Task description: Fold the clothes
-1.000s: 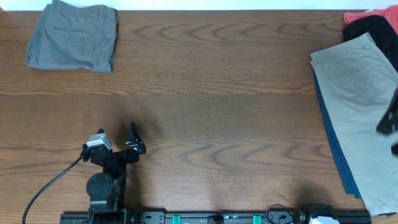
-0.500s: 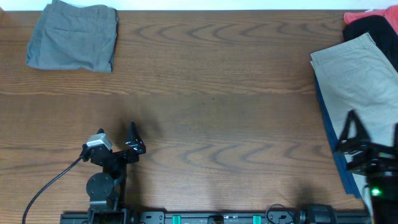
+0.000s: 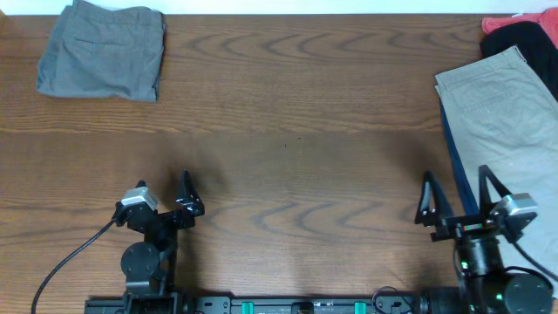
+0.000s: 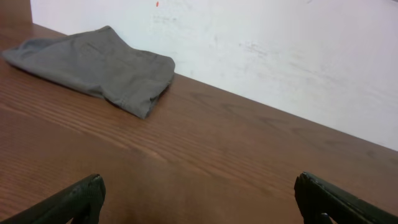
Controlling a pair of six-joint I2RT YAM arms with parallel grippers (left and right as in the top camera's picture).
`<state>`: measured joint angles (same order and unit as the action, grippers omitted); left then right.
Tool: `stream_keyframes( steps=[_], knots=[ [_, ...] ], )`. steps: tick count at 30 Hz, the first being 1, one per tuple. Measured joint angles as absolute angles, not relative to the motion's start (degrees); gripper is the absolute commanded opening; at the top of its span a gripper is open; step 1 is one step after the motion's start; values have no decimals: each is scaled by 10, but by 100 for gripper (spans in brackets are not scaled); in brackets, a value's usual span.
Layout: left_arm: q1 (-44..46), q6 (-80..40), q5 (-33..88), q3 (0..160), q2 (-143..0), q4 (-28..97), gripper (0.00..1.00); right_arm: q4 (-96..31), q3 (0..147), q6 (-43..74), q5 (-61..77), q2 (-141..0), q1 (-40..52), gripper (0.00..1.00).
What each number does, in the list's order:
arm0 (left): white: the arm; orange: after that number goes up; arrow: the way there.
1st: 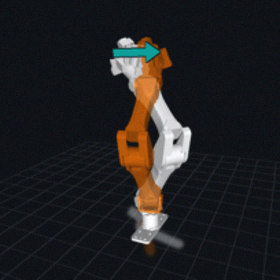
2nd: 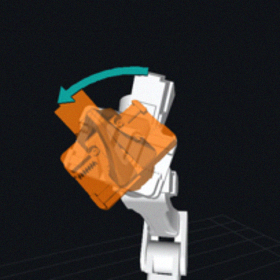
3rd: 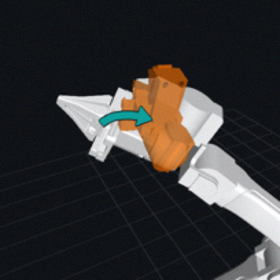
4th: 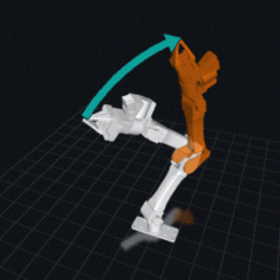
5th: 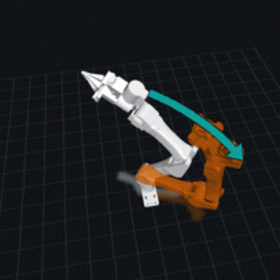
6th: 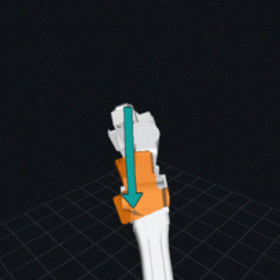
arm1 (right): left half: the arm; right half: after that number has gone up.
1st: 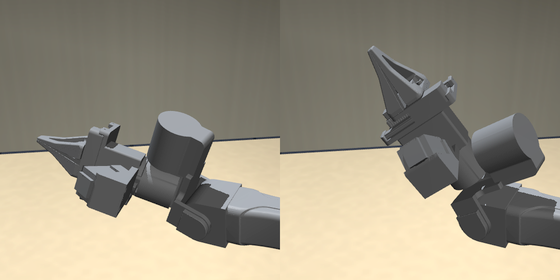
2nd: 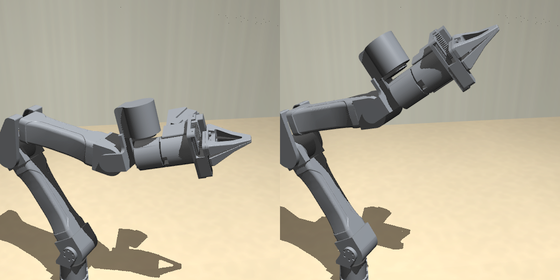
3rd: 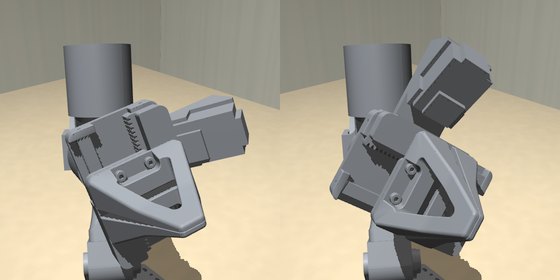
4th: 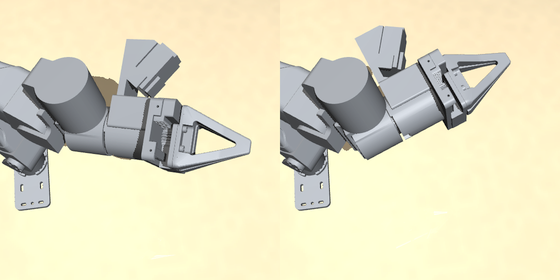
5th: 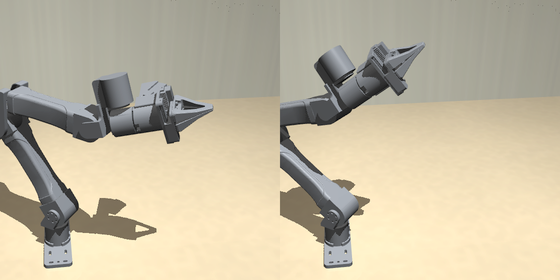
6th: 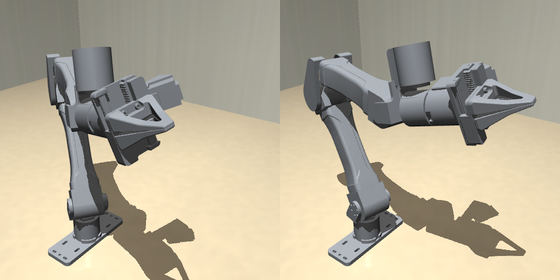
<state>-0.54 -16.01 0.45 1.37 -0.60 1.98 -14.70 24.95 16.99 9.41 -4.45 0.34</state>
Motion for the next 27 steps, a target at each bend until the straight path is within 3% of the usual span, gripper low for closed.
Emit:
stream_keyframes(
  steps=[27],
  knots=[
    [-5,-160,4,14,-6,20,98,-1,5,204,-4,-7,25,99]
  ],
)
